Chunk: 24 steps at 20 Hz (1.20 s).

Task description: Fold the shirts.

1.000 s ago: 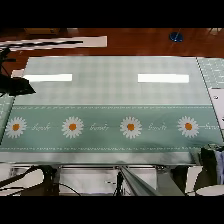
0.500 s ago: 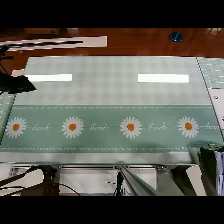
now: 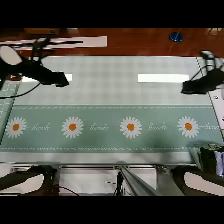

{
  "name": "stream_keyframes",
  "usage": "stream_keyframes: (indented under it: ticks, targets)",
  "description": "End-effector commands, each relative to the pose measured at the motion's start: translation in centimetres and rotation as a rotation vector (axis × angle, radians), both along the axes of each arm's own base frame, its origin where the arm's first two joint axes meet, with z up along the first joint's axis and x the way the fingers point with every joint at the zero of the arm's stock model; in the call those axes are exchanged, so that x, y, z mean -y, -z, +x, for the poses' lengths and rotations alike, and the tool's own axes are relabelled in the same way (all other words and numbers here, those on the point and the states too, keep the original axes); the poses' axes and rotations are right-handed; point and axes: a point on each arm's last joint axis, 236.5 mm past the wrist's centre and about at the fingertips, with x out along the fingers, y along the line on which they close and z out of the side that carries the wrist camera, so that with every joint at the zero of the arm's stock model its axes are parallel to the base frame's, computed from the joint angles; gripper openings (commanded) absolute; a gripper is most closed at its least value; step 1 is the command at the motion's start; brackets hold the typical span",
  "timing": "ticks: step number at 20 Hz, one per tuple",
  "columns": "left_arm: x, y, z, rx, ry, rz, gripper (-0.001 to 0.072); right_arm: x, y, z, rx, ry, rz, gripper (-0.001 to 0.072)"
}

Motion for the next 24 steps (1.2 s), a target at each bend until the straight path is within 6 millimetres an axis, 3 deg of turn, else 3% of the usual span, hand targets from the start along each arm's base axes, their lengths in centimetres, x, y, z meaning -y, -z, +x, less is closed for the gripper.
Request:
stream_keyframes:
  ticks: [1,5,8,12,14,16,24]
  targets:
    - [1.6,1.1,0.5,0.051,0.026,0.195,0.0522,-5.1,1.5,0.8,-0.029,-0.162,-0.160,0.0432]
    - [3.2,0.8,1.9,0.095,-0.071,0.125,0.0524,-7.6,-0.1,3.4,0.119,-0.080,-0.105,0.0432]
    - [3.2,0.8,2.0,0.096,-0.083,0.119,0.0524,-7.8,-0.7,3.6,0.144,-0.077,-0.097,0.0432]
    - [4.2,1.5,1.4,0.085,-0.057,0.122,0.0522,-8.1,-4.1,4.8,0.283,-0.069,-0.079,0.0432]
    - [5.3,2.1,0.7,0.077,-0.028,0.125,0.0521,-7.9,-3.9,3.9,0.294,-0.061,-0.073,0.0432]
    - [6.2,2.1,1.2,0.114,-0.016,0.110,0.0522,-7.9,-3.0,3.1,0.297,-0.064,-0.071,0.0431]
    - [6.3,2.6,2.1,0.131,-0.020,0.104,0.0523,-8.2,-3.3,4.1,0.360,-0.069,-0.060,0.0431]
